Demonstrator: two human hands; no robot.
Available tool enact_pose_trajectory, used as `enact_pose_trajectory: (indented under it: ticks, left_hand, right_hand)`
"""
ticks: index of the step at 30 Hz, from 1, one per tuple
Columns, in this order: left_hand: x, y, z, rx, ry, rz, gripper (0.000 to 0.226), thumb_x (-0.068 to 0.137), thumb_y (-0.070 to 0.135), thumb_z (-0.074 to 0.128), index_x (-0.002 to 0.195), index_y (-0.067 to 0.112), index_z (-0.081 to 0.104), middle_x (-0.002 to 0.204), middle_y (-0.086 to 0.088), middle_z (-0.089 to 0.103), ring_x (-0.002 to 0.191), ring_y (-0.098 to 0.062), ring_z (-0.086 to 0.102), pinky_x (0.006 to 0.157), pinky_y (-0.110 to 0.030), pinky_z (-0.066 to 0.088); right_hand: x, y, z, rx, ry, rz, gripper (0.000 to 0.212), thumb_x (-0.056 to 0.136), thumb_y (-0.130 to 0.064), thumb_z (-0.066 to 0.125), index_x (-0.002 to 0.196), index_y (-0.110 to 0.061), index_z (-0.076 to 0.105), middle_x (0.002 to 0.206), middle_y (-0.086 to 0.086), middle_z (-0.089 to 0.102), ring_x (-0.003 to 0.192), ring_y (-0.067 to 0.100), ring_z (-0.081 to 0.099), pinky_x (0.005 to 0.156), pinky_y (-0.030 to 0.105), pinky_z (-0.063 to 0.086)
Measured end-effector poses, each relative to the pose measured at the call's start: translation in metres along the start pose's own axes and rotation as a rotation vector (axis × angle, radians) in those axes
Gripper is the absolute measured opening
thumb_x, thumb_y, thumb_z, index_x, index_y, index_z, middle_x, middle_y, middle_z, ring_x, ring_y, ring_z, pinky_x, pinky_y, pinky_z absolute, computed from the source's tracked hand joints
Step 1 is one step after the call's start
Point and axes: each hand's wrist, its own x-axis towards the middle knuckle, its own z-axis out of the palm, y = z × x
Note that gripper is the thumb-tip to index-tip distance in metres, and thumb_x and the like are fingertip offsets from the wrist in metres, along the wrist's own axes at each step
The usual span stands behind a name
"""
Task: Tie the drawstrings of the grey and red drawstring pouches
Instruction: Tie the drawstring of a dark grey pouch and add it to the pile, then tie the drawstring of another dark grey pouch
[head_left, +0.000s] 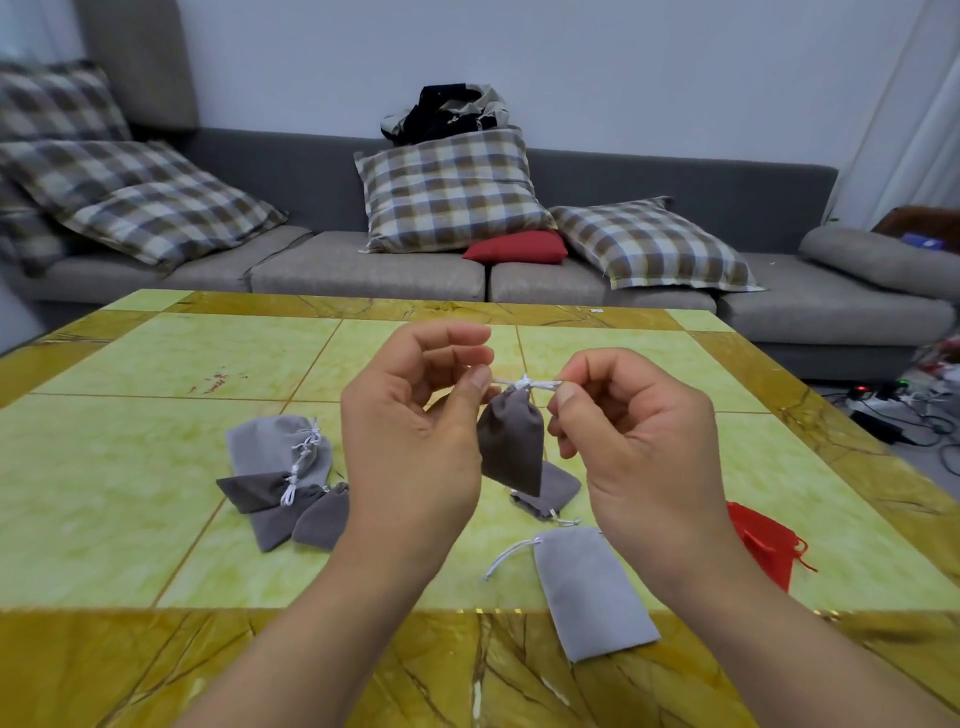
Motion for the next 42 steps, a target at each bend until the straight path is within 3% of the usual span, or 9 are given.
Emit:
enact_pose_trajectory:
  ticks: [8, 15, 21, 25, 29, 34, 36, 39, 42]
  left_hand:
    - [0.018, -0.027, -0.024, 0.201, -0.283, -0.169, 0.027, 0.083, -0.004, 0.071, 0.097, 0.019, 0.068, 0.084, -0.003, 0.072, 0.076, -0.017, 0.068, 0.068, -0.026, 0.059]
    - [0.037, -0.071, -0.063, 0.798, -0.481, -0.273, 0.029, 0.079, -0.005, 0.072, 0.083, 0.023, 0.067, 0.075, 0.003, 0.070, 0.064, -0.011, 0.064, 0.059, -0.018, 0.050]
    - [0.049, -0.082, -0.079, 1.322, -0.373, -0.330, 0.036, 0.088, 0.020, 0.070, 0.122, 0.018, 0.059, 0.120, -0.011, 0.062, 0.110, -0.031, 0.058, 0.088, -0.038, 0.046]
    - [0.032, -0.064, -0.044, 0.915, -0.142, 0.023, 0.025, 0.095, 0.027, 0.061, 0.118, 0.017, 0.062, 0.119, -0.003, 0.063, 0.110, -0.023, 0.057, 0.091, -0.034, 0.044]
    - [0.013, -0.058, -0.018, 0.595, -0.249, -0.287, 0.017, 0.095, 0.038, 0.059, 0.105, 0.026, 0.065, 0.099, 0.016, 0.066, 0.090, 0.000, 0.060, 0.072, -0.019, 0.046]
    - [0.006, -0.061, -0.009, 0.223, -0.414, -0.708, 0.078, 0.064, 0.059, 0.082, 0.128, 0.024, 0.056, 0.121, 0.010, 0.063, 0.107, -0.011, 0.064, 0.094, -0.037, 0.054]
    - [0.000, -0.058, -0.001, 0.026, -0.439, -0.701, 0.060, 0.071, 0.041, 0.084, 0.121, 0.018, 0.062, 0.112, 0.002, 0.072, 0.096, -0.013, 0.070, 0.084, -0.034, 0.058]
    - [-0.007, -0.055, 0.004, 0.002, -0.341, -0.560, 0.012, 0.089, 0.014, 0.070, 0.100, 0.011, 0.071, 0.077, -0.003, 0.072, 0.063, -0.013, 0.064, 0.061, -0.024, 0.056]
    - [-0.003, -0.058, -0.004, 0.266, -0.477, -0.398, 0.018, 0.091, 0.016, 0.068, 0.074, 0.009, 0.069, 0.046, 0.010, 0.054, 0.042, -0.005, 0.045, 0.047, -0.017, 0.038]
  right_hand:
    - [0.017, 0.031, -0.021, 0.064, -0.119, 0.373, 0.015, 0.097, -0.007, 0.059, 0.103, -0.012, 0.072, 0.093, 0.005, 0.074, 0.080, 0.015, 0.069, 0.066, 0.026, 0.058]
    - [0.030, 0.108, -0.050, -0.716, -0.371, 0.374, 0.027, 0.090, -0.012, 0.068, 0.116, -0.019, 0.068, 0.114, -0.001, 0.069, 0.092, 0.015, 0.063, 0.082, 0.024, 0.045]
    - [0.027, 0.132, -0.033, -0.805, -0.532, 0.509, 0.064, 0.090, -0.043, 0.067, 0.145, -0.017, 0.045, 0.140, 0.007, 0.054, 0.121, 0.025, 0.055, 0.087, 0.029, 0.043]
    - [0.022, 0.147, -0.021, -0.920, -0.520, 0.468, 0.052, 0.086, -0.038, 0.073, 0.127, -0.010, 0.058, 0.117, 0.007, 0.063, 0.109, 0.027, 0.058, 0.085, 0.033, 0.047]
    - [0.028, 0.142, -0.020, -0.664, -0.416, 0.483, 0.021, 0.086, -0.014, 0.073, 0.068, -0.011, 0.063, 0.063, -0.001, 0.055, 0.065, 0.016, 0.051, 0.057, 0.026, 0.036]
    - [0.040, 0.090, -0.022, 0.260, -0.265, 0.602, 0.021, 0.095, -0.011, 0.062, 0.112, -0.001, 0.067, 0.099, 0.009, 0.072, 0.089, 0.017, 0.068, 0.078, 0.028, 0.052]
    - [0.031, 0.072, -0.013, 0.465, -0.192, 0.625, 0.021, 0.095, -0.007, 0.060, 0.113, 0.001, 0.066, 0.101, 0.015, 0.072, 0.088, 0.021, 0.069, 0.079, 0.028, 0.056]
    - [0.019, 0.055, -0.008, 0.475, -0.232, 0.684, 0.021, 0.091, -0.002, 0.062, 0.112, 0.002, 0.066, 0.095, 0.016, 0.069, 0.080, 0.021, 0.067, 0.075, 0.028, 0.057]
    - [0.024, 0.047, -0.024, 0.144, -0.373, 0.583, 0.024, 0.087, -0.025, 0.071, 0.108, -0.013, 0.074, 0.104, 0.007, 0.075, 0.094, 0.024, 0.071, 0.084, 0.036, 0.057]
